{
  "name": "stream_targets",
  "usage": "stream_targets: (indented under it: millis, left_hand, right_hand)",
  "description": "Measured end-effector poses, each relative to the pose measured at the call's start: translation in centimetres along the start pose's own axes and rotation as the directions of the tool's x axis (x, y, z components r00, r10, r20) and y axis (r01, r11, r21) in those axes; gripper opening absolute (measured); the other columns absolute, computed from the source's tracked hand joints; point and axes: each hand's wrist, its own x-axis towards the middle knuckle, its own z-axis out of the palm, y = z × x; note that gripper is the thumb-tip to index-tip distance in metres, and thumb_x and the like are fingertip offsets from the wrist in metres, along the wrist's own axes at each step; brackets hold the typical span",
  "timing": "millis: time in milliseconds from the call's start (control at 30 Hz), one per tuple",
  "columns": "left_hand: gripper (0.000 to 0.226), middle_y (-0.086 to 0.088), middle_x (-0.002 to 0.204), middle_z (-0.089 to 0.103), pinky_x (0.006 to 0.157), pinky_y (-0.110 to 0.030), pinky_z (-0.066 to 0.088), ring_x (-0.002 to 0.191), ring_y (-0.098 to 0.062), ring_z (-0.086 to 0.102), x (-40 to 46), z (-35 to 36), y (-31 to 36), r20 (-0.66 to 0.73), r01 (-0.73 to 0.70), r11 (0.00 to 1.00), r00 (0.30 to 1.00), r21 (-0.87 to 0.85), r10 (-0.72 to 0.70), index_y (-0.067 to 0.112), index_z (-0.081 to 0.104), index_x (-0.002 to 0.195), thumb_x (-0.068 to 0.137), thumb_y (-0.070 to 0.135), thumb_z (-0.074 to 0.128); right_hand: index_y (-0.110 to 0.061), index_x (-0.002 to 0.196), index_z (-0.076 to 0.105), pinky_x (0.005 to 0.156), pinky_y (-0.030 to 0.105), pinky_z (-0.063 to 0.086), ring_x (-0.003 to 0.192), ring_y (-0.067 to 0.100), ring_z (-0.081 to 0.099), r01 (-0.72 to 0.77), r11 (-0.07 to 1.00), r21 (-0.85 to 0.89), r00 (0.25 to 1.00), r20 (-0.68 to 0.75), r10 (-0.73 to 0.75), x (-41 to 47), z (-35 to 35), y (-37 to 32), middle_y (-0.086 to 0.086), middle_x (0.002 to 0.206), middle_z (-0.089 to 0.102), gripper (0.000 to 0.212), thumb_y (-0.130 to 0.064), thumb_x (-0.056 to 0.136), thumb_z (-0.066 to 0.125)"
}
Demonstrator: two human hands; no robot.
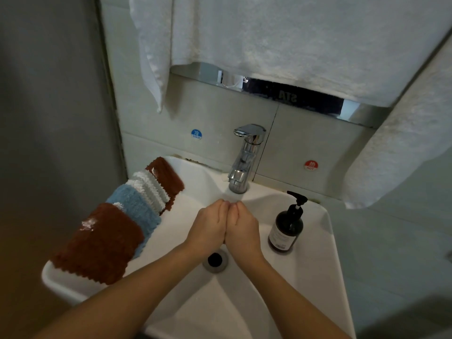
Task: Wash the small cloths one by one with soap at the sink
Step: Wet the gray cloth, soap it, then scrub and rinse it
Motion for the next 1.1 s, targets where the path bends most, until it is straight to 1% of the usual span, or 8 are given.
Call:
stream_targets:
  millis: [133,267,533,667,767,867,1000,1100]
  left_hand:
    - [0.031,0.003,0.069,0.062,0.055,-0.016,0.047,0.064,-0.005,0.061,-0.02,-0.16,-0.06,-0.024,-0.063,0.998,0.998,-0.012,0.063,0.025,0.052,0.077,0.104,0.021,0.039]
    - [0.023,0.005,0.071,0.063,0.058,-0.025,0.052,0.066,-0.008,0.063,0.09,-0.05,-0.12,-0.043,-0.097,0.994,0.995,-0.042,0.095,0.023,0.055,0.084,0.103,0.024,0.043]
    - [0.034,-0.002,0.071,0.064,0.058,-0.017,0.049,0.068,-0.011,0.064,0.06,-0.06,-0.03,-0.043,-0.065,0.998,0.997,-0.016,0.064,0.025,0.055,0.075,0.105,0.021,0.039]
    - [0.040,-0.006,0.068,0.062,0.057,-0.032,0.052,0.065,-0.018,0.063,0.13,-0.05,-0.36,-0.033,-0.046,0.999,0.998,0.010,0.046,0.016,0.054,0.071,0.102,0.032,0.035]
    - [0.041,-0.007,0.067,0.062,0.052,-0.024,0.049,0.062,-0.013,0.062,0.21,-0.12,-0.41,-0.033,-0.020,1.000,0.999,-0.013,0.019,0.017,0.055,0.069,0.105,0.025,0.036]
    - [0.040,-0.003,0.065,0.061,0.053,-0.015,0.044,0.060,-0.007,0.060,0.12,-0.18,-0.25,-0.064,-0.061,0.998,0.996,-0.018,0.060,0.021,0.054,0.068,0.105,0.019,0.038]
    - [0.032,0.001,0.067,0.062,0.057,-0.023,0.050,0.064,-0.010,0.062,-0.21,-0.03,-0.05,-0.091,-0.073,0.989,0.994,-0.131,0.061,0.018,0.057,0.077,0.104,0.020,0.041]
    - [0.027,0.005,0.068,0.063,0.059,-0.025,0.052,0.066,-0.009,0.062,-0.44,0.03,0.33,-0.083,-0.054,0.974,0.996,-0.221,0.037,0.019,0.058,0.080,0.103,0.022,0.044]
  right_hand:
    - [-0.015,0.076,0.048,0.061,0.042,0.046,0.063,0.019,0.055,0.000,0.998,0.060,1.000,-0.030,0.002,-0.33,0.22,-0.16,0.005,0.068,0.058,0.030,-0.024,0.103,0.038]
    - [-0.018,0.084,0.048,0.059,0.043,0.049,0.064,0.020,0.059,0.033,0.995,0.090,0.998,-0.047,-0.029,-0.56,0.10,-0.16,0.004,0.070,0.061,0.025,-0.029,0.103,0.036]
    - [-0.009,0.081,0.053,0.064,0.041,0.049,0.067,0.021,0.058,0.028,0.999,-0.033,0.999,0.020,-0.027,-0.02,-0.15,-0.03,0.005,0.070,0.059,0.035,-0.028,0.103,0.034]
    - [-0.009,0.077,0.047,0.059,0.035,0.043,0.062,0.016,0.049,0.012,0.997,-0.080,0.997,0.079,-0.005,0.05,-0.51,-0.07,0.004,0.070,0.054,0.031,-0.025,0.102,0.036]
    - [-0.008,0.080,0.048,0.064,0.040,0.049,0.067,0.021,0.054,-0.007,0.996,-0.090,0.997,0.081,0.014,0.05,-0.46,-0.18,0.005,0.073,0.055,0.031,-0.026,0.101,0.036]
    - [-0.006,0.082,0.048,0.066,0.046,0.050,0.069,0.026,0.056,0.021,0.998,-0.066,0.999,0.045,-0.019,-0.16,-0.21,-0.17,0.008,0.073,0.056,0.031,-0.026,0.102,0.036]
    - [-0.014,0.081,0.046,0.061,0.045,0.048,0.063,0.017,0.054,0.055,0.995,0.083,0.998,0.001,-0.055,-0.75,-0.20,-0.47,0.008,0.071,0.059,0.029,-0.030,0.103,0.038]
    - [-0.017,0.082,0.049,0.060,0.042,0.049,0.066,0.021,0.058,0.053,0.986,0.159,0.998,-0.027,-0.049,-0.88,-0.09,-0.44,0.005,0.073,0.062,0.027,-0.032,0.103,0.042]
